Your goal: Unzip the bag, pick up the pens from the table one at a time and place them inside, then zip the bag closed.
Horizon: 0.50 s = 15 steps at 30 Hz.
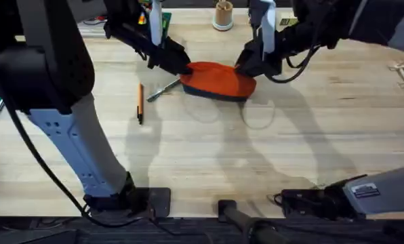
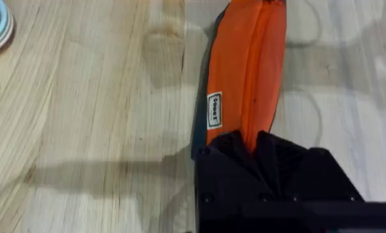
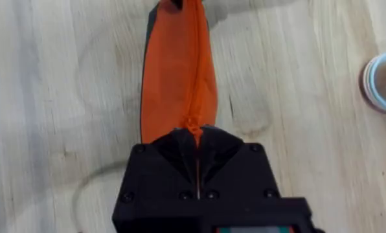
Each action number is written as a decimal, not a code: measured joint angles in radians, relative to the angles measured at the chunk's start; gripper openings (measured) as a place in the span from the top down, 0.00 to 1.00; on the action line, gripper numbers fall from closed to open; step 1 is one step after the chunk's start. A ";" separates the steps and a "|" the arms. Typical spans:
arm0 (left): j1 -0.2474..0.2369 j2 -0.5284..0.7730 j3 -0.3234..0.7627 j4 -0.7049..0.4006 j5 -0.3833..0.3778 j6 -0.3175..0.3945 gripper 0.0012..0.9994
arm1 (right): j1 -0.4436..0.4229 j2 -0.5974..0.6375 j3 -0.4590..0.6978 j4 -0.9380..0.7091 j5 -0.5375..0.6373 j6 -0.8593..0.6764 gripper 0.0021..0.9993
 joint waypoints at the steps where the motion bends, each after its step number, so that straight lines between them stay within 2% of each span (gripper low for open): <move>1: 0.000 0.000 0.000 0.000 -0.001 0.000 0.96 | 0.005 0.000 0.000 0.005 0.001 0.000 0.97; 15: 0.006 0.000 0.000 -0.003 -0.006 0.000 0.96 | 0.076 0.000 0.000 0.056 0.023 0.000 0.97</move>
